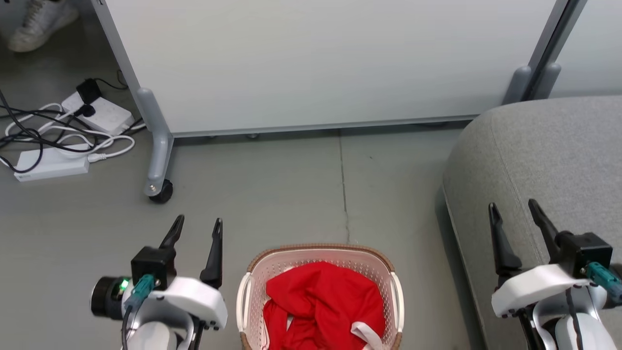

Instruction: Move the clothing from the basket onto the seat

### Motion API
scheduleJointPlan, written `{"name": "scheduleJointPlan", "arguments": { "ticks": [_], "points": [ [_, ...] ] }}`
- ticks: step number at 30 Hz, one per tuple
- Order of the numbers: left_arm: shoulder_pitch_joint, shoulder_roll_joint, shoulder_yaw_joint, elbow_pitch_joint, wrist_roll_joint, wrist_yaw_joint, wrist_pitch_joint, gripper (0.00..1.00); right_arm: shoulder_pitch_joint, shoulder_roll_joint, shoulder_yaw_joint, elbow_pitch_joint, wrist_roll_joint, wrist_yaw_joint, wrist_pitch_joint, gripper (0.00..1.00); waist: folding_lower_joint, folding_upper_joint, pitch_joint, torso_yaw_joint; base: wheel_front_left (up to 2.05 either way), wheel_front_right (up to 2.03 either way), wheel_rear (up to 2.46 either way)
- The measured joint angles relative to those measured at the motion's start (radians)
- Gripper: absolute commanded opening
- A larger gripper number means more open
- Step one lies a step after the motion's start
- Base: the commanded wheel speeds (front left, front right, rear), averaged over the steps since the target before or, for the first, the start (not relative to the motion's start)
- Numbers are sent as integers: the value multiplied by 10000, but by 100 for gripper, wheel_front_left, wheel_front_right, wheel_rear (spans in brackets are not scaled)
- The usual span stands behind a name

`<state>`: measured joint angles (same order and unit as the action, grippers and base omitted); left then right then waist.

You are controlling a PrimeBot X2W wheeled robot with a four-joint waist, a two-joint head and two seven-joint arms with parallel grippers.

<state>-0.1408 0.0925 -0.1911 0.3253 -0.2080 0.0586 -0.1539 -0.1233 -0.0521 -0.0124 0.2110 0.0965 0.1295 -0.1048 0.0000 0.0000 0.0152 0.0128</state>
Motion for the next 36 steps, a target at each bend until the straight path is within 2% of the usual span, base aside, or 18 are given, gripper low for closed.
{"name": "scheduleJointPlan", "arguments": {
  "ticks": [6,10,21,22,26,36],
  "points": [
    [-800,-94,-564,-38,263,-111,94,100,-409,-81,8,-520,-6,2,50,100,0,0,692,-198,0,0,0],
    [-1767,-217,-1189,278,512,-242,121,100,-1017,-90,19,-1080,8,2,42,100,0,0,1602,-471,0,0,0],
    [-3725,-395,-2295,2201,855,-677,443,100,-2225,-63,134,-1998,228,2,-311,100,0,0,3950,-1375,0,0,0],
    [-4076,-397,-2424,2709,922,-767,623,100,-2431,-38,198,-2119,326,2,-462,100,0,0,4439,-1616,0,0,0],
    [-4646,-142,-2598,3787,1131,-928,1053,100,-2801,-15,418,-2247,648,2,-836,100,0,0,5373,-2219,0,0,0],
    [-6045,963,-2811,6203,1465,-1275,2644,100,-3326,4,1346,-2203,1918,6,-1515,100,0,0,7356,-3903,0,0,0]
  ]
}}
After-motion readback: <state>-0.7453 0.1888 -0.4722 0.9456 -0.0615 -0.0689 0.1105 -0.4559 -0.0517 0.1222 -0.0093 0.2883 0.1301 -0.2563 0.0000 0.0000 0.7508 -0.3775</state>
